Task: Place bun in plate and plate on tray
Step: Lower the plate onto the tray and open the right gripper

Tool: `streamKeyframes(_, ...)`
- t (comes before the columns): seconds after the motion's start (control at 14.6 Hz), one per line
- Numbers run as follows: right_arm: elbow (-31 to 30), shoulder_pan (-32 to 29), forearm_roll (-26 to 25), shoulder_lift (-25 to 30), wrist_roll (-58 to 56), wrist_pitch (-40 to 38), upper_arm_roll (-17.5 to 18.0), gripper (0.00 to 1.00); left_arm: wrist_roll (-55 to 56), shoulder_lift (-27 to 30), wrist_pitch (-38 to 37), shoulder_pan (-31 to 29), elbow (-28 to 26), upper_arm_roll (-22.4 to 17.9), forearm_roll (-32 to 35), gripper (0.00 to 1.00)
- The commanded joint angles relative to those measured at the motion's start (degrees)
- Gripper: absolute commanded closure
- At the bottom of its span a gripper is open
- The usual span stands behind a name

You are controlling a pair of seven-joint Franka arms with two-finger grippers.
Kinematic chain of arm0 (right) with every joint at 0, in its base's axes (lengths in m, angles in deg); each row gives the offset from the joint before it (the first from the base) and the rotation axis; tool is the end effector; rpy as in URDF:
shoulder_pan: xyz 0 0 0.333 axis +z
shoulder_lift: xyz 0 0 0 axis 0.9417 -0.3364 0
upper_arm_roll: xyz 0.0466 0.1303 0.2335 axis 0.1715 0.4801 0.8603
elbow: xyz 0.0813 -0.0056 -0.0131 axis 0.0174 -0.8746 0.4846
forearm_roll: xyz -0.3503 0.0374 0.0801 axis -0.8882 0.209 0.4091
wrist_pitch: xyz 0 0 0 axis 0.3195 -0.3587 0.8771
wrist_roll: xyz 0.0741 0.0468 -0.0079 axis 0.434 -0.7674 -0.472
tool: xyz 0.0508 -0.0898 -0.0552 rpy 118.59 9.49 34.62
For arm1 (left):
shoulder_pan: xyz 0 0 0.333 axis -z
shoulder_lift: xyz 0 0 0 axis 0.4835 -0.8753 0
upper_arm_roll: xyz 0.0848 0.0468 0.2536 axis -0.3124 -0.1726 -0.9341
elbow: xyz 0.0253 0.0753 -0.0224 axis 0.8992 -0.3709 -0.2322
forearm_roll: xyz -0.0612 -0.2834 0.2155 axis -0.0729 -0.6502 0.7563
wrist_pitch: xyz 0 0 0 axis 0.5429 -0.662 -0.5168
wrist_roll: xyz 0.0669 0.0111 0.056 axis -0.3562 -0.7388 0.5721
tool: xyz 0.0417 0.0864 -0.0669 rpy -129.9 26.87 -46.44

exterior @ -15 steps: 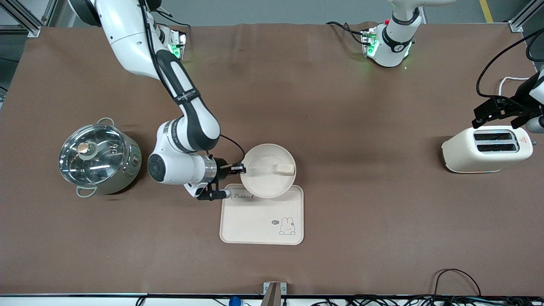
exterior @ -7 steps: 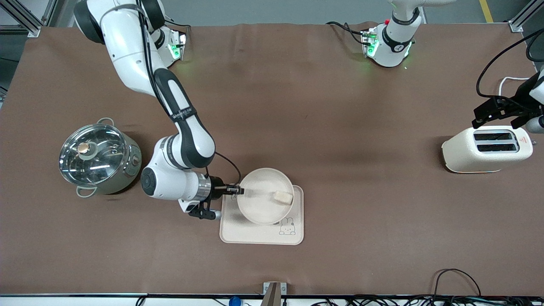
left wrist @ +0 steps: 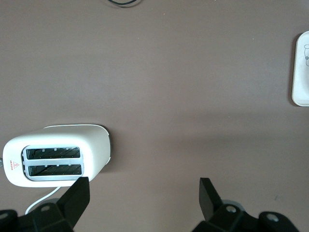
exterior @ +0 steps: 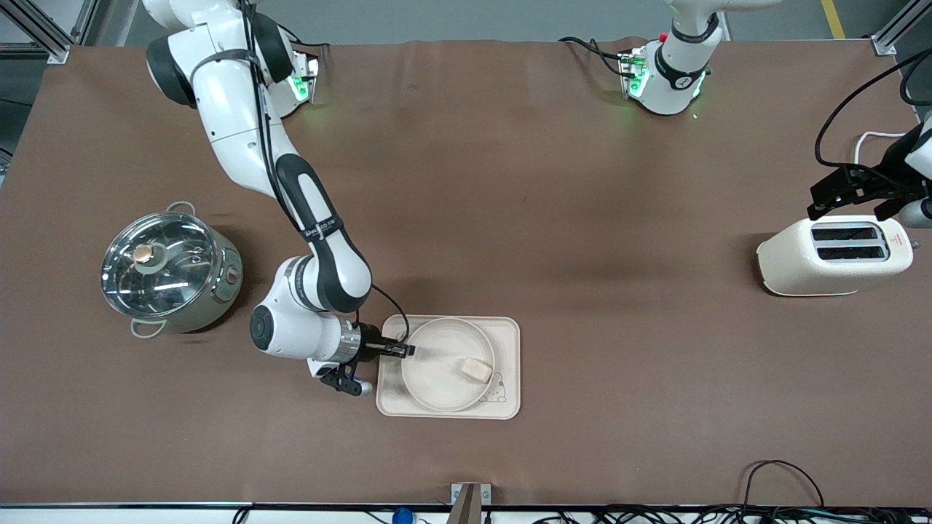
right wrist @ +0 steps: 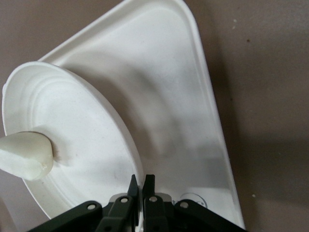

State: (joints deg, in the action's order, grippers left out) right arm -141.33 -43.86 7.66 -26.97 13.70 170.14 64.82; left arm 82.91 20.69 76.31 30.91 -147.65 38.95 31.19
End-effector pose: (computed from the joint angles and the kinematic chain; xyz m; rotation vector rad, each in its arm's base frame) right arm 0.6459 0.2825 0.1627 -2.5368 0.3677 0.1421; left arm 0.5341 -0.0038 0.5588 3.1368 -0.0497 0.1016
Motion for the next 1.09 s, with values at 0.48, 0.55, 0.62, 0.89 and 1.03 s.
streamKeyframes(0.48,4.62,-0.64,1.15,-2.94,0.75,0.09,1.02,0.94,-1.07,-0.48,-1.16,0.03,1.36,-0.04,-0.86,0.0)
streamKeyframes(0.55,4.53,-0.64,1.15,-2.94,0.66,0.09,1.02,0.89,-1.15,-0.48,-1.16,-0.06,1.36,-0.04,-0.86,0.0)
streamKeyframes(0.62,4.53,-0.64,1.15,-2.94,0.48,0.09,1.02,0.88,-1.15,-0.48,-1.16,-0.06,1.36,-0.04,-0.86,0.0)
streamKeyframes(0.89,4.18,-0.73,0.37,-2.33,0.22,-0.34,0.84,0.0,-1.42,-0.48,-1.16,-0.06,1.36,-0.04,-0.86,0.0)
streamKeyframes(1.03,3.83,-0.99,-2.43,0.38,0.66,-1.3,0.58,0.0,-1.42,-0.48,-1.16,-0.06,1.36,-0.04,-0.86,0.0)
